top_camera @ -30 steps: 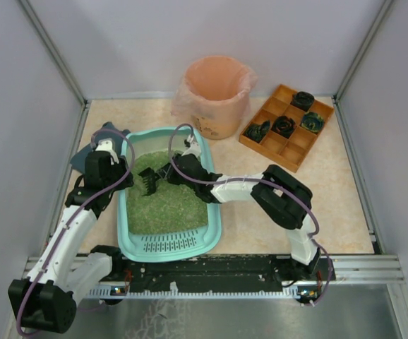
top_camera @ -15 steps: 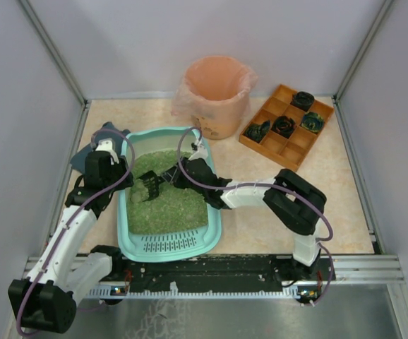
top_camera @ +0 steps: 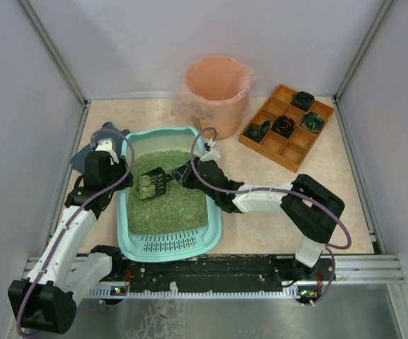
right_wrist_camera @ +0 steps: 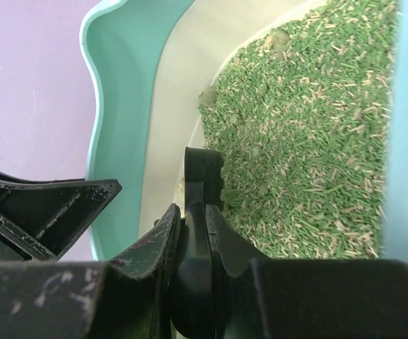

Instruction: Clean the litter box

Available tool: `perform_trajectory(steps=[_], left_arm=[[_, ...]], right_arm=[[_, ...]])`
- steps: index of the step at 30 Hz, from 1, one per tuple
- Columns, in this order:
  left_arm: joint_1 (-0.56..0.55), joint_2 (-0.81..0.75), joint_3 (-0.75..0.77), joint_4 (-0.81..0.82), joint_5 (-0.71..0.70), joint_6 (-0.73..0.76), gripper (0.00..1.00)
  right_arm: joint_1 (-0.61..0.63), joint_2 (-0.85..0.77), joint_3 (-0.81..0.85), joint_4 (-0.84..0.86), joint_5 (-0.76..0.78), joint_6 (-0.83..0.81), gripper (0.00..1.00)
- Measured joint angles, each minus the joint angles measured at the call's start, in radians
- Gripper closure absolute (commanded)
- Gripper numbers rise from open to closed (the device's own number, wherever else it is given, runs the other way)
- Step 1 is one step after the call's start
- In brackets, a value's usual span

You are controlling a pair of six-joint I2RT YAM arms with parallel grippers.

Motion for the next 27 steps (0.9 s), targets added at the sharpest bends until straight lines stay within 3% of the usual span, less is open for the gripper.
perform_trajectory(steps=[16,27], left_arm=[[0.000,-0.093,-0.004,0.028,0.019,0.000,0.34],[0.000,-0.084,-0.004,0.028,0.018,0.000,0.33]], right_arm=[[-0.135,-0.343,-0.294,0.166,-0.035,0.083,1.00],[-0.206,-0.346,-0.362,0.242,-0.136,0.164,1.00]])
